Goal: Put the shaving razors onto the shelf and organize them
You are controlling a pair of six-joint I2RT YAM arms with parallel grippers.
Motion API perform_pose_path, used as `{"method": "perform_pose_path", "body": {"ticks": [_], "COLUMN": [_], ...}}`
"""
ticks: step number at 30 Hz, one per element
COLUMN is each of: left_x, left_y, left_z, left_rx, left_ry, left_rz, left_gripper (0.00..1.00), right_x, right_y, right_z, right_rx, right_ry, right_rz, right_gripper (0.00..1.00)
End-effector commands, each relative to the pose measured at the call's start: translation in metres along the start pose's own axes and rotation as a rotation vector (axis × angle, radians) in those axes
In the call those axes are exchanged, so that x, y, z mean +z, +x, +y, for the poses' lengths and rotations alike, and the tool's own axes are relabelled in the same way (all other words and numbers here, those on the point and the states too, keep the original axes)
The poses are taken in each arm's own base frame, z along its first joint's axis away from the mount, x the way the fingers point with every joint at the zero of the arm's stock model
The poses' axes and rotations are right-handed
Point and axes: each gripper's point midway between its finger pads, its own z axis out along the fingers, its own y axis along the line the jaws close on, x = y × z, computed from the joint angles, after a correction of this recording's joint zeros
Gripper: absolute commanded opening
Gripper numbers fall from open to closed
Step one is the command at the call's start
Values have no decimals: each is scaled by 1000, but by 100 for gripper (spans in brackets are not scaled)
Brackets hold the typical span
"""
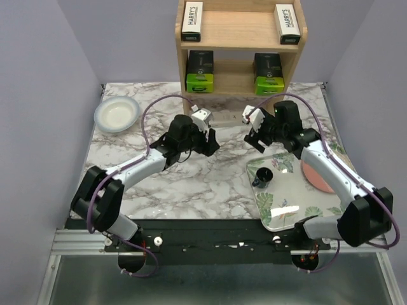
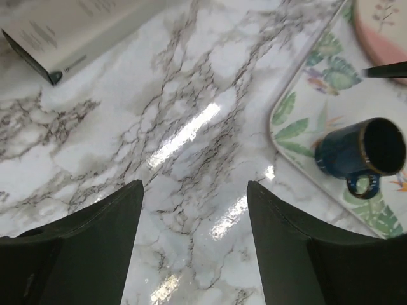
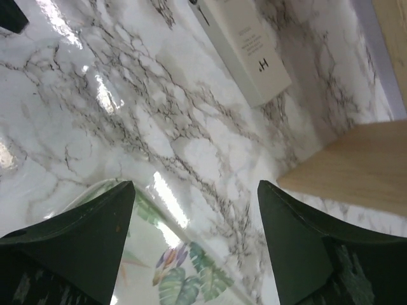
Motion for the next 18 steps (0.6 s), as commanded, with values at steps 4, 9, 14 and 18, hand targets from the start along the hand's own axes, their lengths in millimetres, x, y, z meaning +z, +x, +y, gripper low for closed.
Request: {"method": "perform_pose_path", "body": {"ticks": [4, 9, 14, 18], "left_x": [-78, -130, -170, -189], "left_y": [-56, -86, -108, -115], "left_z": [-22, -12, 4, 30], "left_rx": [46, 105, 126, 116], "left_ry": [35, -42, -120, -213], "left_rz": [-156, -273, -363, -426], "left_gripper": [79, 85, 87, 88], "right_x": [69, 102, 117, 123], "right_y": [-19, -32, -21, -14], "right_z": [-23, -59, -52, -39], "right_rx": [-101, -188, -339, -395], "right_ry": [-235, -238, -310, -315], "right_rz": [57, 106, 119, 121], "right_gripper": [73, 74, 75, 75]}}
